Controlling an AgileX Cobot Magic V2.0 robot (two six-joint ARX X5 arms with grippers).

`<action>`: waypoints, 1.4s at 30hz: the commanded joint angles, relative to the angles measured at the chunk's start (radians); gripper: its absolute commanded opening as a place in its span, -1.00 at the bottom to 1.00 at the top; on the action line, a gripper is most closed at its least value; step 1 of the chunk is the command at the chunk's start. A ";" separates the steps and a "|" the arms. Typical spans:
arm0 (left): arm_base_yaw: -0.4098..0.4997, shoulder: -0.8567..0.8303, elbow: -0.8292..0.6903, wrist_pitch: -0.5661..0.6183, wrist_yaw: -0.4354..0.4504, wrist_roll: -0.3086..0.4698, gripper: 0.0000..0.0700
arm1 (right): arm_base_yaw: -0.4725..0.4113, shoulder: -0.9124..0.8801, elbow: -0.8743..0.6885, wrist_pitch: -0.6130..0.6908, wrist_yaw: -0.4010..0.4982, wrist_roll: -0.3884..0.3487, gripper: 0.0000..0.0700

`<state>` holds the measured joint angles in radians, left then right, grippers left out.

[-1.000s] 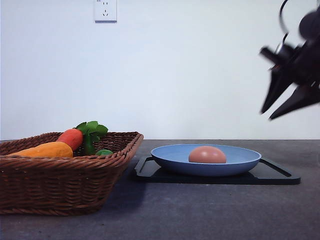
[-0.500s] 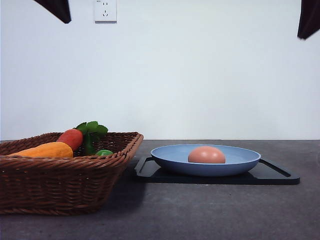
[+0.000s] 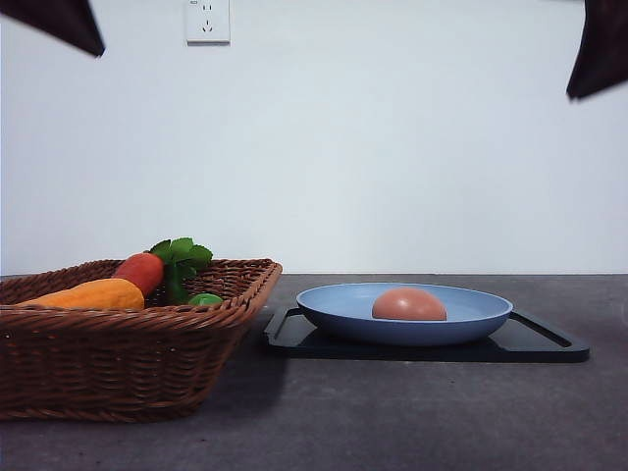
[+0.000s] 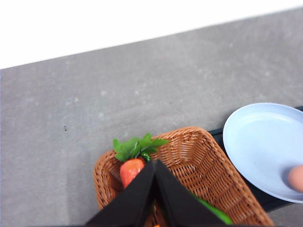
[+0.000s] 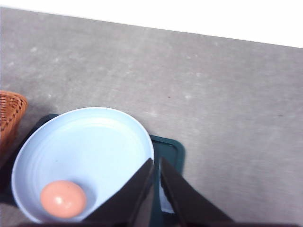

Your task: Transfer egg from basket to plate and serve

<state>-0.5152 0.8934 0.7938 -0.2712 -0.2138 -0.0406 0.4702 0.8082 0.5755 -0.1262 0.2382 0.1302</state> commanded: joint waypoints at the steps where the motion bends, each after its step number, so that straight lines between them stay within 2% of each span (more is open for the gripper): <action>1: -0.005 -0.033 -0.057 0.061 -0.003 -0.004 -1.00 | 0.007 -0.001 -0.055 0.143 0.004 -0.006 -0.99; 3: -0.005 -0.071 -0.109 0.082 -0.003 -0.005 -1.00 | 0.006 0.000 -0.110 0.246 0.005 -0.001 -0.99; 5: -0.005 -0.090 -0.125 0.048 -0.003 -0.012 -1.00 | 0.006 0.005 -0.136 0.285 0.005 0.016 -0.99; 8: -0.005 -0.091 -0.125 0.006 -0.003 -0.013 -1.00 | 0.005 0.007 -0.137 0.286 0.005 0.016 -0.99; 23: -0.013 -0.101 -0.128 0.000 0.003 -0.012 -1.00 | 0.005 0.007 -0.137 0.292 0.005 0.016 -0.99; 27: -0.008 -0.242 -0.129 -0.064 -0.007 0.066 -1.00 | 0.005 0.007 -0.137 0.305 0.005 0.016 -0.99; 32: 0.002 -0.490 -0.147 -0.066 -0.004 0.085 -1.00 | 0.005 0.007 -0.137 0.314 0.005 0.016 -0.99; 36: 0.092 -0.649 -0.209 -0.056 -0.005 0.133 -1.00 | 0.005 0.007 -0.137 0.315 0.005 0.016 -0.99; 42: 0.288 -0.797 -0.362 -0.025 -0.003 0.122 -1.00 | 0.005 0.007 -0.137 0.315 0.005 0.016 -0.99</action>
<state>-0.2353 0.1011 0.4369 -0.3098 -0.2142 0.0787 0.4706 0.8085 0.4320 0.1764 0.2398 0.1367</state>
